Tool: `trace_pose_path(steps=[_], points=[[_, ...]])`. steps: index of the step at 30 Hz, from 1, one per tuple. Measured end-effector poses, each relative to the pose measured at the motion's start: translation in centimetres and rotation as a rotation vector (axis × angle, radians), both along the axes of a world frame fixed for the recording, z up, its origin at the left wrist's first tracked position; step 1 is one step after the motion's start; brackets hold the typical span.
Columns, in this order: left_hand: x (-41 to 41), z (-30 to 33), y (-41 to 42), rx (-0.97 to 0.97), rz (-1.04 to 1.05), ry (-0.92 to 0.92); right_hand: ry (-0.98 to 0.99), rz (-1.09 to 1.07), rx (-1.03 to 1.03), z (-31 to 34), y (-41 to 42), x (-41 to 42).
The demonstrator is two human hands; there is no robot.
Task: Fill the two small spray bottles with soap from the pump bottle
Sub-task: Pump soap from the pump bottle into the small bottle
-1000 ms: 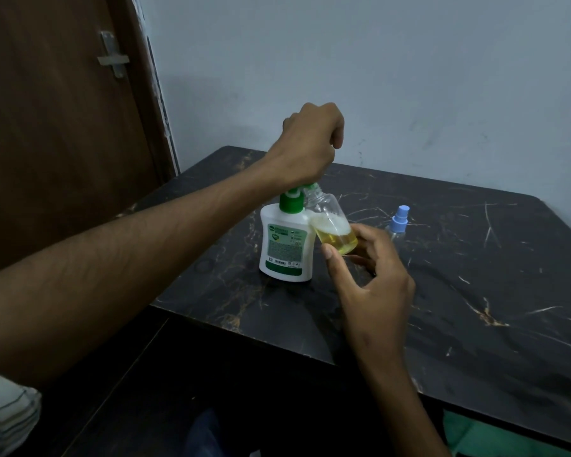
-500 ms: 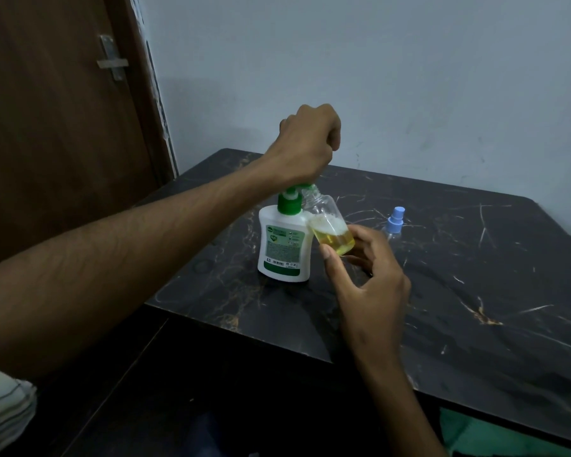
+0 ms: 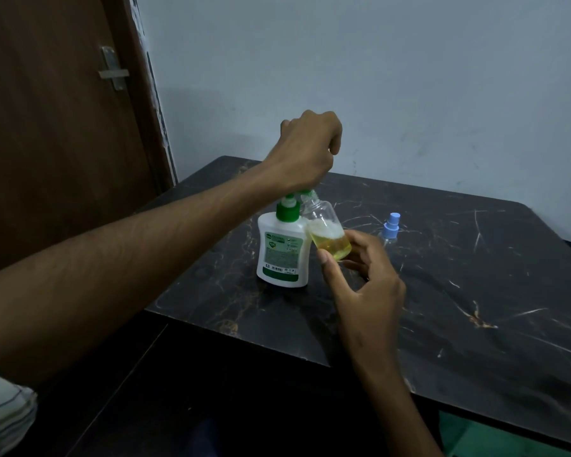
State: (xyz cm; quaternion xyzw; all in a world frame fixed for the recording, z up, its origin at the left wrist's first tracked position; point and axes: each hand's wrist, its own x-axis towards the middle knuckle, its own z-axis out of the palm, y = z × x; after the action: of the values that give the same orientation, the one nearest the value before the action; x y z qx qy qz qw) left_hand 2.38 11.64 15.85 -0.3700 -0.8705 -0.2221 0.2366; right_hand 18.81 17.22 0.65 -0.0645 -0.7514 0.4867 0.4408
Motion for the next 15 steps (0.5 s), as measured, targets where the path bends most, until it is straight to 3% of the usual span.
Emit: trace_pose_path(steps=[15], points=[[-0.28, -0.80, -0.36, 0.033, 0.014, -0.055, 0.006, -0.010, 0.007, 0.00, 0.00, 0.09]])
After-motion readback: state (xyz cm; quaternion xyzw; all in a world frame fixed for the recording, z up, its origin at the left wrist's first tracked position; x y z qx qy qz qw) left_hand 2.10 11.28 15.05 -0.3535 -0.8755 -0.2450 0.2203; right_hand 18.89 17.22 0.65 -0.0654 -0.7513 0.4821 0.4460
